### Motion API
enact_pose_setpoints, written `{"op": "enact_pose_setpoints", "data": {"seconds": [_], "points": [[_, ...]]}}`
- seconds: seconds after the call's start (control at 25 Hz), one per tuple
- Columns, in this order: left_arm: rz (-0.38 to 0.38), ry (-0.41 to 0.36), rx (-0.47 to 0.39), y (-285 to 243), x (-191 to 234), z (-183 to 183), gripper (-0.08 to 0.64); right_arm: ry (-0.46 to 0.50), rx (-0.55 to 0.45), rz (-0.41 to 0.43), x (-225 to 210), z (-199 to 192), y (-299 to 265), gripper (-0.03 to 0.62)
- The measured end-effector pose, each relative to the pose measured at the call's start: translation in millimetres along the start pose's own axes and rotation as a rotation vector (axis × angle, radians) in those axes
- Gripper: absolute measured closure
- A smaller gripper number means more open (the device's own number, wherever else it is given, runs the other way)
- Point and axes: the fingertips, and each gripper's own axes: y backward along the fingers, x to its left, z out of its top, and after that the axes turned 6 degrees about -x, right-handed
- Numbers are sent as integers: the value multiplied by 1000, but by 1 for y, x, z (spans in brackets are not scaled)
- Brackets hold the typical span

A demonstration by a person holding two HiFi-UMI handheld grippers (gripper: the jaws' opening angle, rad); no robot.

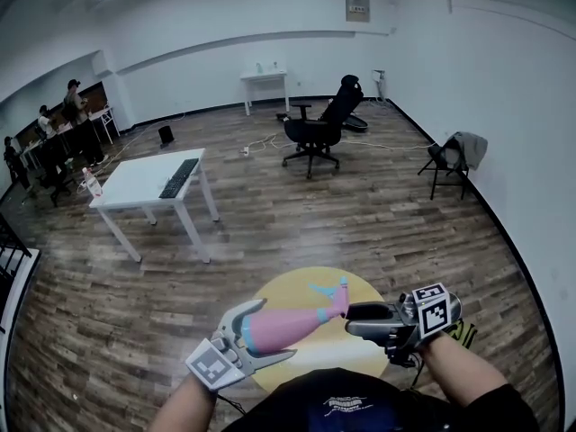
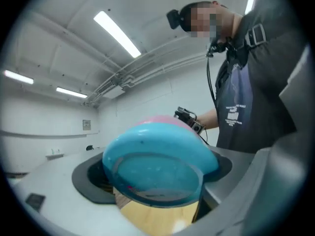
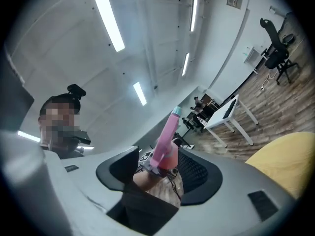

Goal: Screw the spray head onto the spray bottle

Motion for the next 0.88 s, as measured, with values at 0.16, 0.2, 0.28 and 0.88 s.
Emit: {"op": "enact_pose_setpoints", "data": {"seconds": [0.16,0.2,0.28,0.88], "points": [[-46,-172,81,-14,-23,1,57,26,71,-21,-3,-12,-12,453],[-37,-206,104,-15,-23,2,57,28,72,-20,-2,-13,-11,453],[-3,-326,160,-14,-22,0,57,-7,61,4,-2,-14,-6,454],[16,252,-62,6,10,-4,55,27,11,-26,-10,-13,6,292]]}}
